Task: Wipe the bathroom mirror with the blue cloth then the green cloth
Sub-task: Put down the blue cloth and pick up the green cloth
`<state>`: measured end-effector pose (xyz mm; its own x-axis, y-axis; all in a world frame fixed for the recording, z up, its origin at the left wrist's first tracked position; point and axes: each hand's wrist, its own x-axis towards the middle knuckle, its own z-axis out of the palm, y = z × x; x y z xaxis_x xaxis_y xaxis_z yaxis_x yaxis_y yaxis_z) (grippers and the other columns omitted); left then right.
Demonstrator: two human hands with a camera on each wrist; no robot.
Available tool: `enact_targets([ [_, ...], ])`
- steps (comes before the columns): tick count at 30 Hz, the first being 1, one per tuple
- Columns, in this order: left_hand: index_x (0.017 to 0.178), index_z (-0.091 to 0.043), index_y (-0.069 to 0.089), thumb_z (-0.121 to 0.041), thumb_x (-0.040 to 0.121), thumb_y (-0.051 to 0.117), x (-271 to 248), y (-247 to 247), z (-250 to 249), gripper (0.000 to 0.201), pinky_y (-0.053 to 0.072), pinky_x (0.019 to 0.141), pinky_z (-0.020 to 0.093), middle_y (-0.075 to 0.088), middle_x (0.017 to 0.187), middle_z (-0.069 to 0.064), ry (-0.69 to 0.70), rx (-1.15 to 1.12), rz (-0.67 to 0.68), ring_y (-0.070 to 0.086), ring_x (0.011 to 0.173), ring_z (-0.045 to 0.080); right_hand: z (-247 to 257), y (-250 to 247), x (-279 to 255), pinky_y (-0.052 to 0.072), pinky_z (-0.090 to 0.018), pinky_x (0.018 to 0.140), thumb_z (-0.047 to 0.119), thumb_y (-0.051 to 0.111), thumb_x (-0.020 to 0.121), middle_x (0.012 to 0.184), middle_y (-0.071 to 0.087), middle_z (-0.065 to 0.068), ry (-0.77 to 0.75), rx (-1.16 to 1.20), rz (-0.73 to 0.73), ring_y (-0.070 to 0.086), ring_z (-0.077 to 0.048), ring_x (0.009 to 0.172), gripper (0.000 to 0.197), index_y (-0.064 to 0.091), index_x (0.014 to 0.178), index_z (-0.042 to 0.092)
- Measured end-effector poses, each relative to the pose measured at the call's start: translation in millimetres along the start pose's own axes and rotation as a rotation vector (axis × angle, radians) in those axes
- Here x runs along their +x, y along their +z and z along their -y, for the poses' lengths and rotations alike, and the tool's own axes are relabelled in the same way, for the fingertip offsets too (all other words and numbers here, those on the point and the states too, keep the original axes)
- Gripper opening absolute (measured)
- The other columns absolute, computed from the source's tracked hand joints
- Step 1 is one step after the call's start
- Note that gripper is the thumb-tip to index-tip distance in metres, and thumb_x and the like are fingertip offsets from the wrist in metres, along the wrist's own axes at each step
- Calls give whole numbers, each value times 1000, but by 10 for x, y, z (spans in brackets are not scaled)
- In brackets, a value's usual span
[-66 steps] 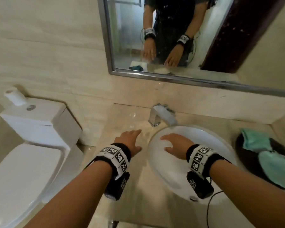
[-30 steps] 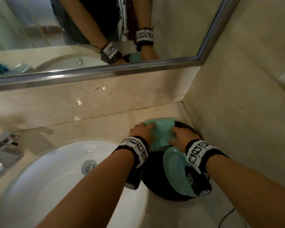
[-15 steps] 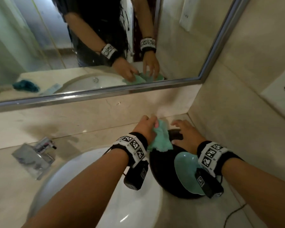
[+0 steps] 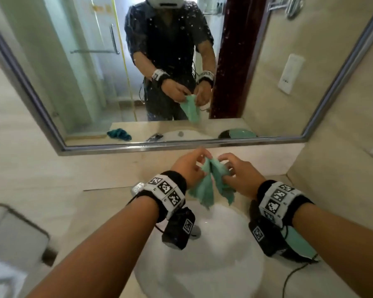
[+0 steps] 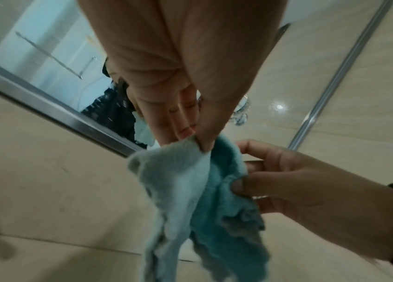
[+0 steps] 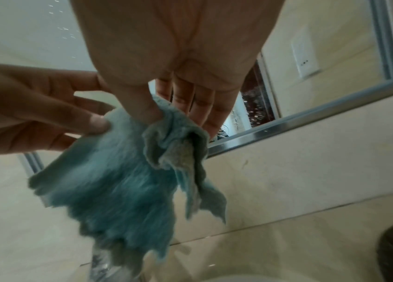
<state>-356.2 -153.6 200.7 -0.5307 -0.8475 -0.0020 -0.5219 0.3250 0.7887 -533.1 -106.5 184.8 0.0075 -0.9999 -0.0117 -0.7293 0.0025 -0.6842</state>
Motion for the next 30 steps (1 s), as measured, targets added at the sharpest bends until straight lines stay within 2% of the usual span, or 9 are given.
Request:
enact_targets([
  [2,101,-25,49,-2,89,53,-242,-266,173,27,47,63,20,53,102,-4,-40,37,-35,55,77,11,247,111,-14,51,-26,68,7,58,83,94,61,-3,-11,-4,-26,60,-21,81,36,49,117,17],
  [6,88,-23,57,-3,89,51,-698,-715,521,21,46,75,25,60,109,4,-98,160,-105,56,90,19,661,380,-21,50,-26,73,15,56,90,96,65,-4,-43,12,-62,62,-21,85,19,54,109,15],
  [10,108,-21,66,-19,85,66,-1092,-1011,798,23,40,98,31,53,118,6,-89,319,-104,51,108,22,1036,733,10,51,-31,79,20,55,93,100,66,-5,-91,95,2,63,-19,90,19,57,109,11],
  [13,110,-22,62,-38,81,70,-1353,-1111,829,34,46,89,31,55,105,-1,-140,167,-30,55,98,17,1336,1004,46,54,-32,75,19,59,91,100,67,-10,-73,229,24,65,-21,87,22,55,110,11],
  [17,102,-23,59,-50,78,68,-1533,-1175,873,37,48,79,28,61,98,-3,-211,12,-25,58,90,15,1697,1292,21,51,-24,56,16,62,88,88,69,-13,-46,432,92,66,-15,68,19,49,101,13],
  [19,98,-21,58,-45,80,68,-1578,-1235,941,32,48,80,31,61,97,-1,-212,44,-79,58,89,17,1810,1369,0,49,-21,53,16,61,89,83,68,-8,-35,463,109,65,-9,62,17,48,100,12],
  [22,93,-21,56,-39,86,63,-1654,-1337,1013,21,46,77,30,60,94,0,-226,-4,-103,57,89,17,1901,1407,-1,51,-28,62,9,56,90,85,65,-9,-6,441,154,63,-16,70,12,53,100,14],
  [27,93,-18,54,-30,88,62,-1728,-1418,1035,16,46,76,28,59,93,2,-205,42,-163,56,85,17,1998,1453,-16,49,-21,56,-7,55,84,90,67,-10,-30,504,276,66,-13,70,31,53,109,11],
  [30,87,-17,52,-20,87,62,-1745,-1452,1040,11,46,75,28,59,91,5,-174,84,-203,56,85,20,2017,1462,-24,53,-23,62,-11,59,80,88,70,-7,-103,412,277,67,-11,74,35,52,109,9],
])
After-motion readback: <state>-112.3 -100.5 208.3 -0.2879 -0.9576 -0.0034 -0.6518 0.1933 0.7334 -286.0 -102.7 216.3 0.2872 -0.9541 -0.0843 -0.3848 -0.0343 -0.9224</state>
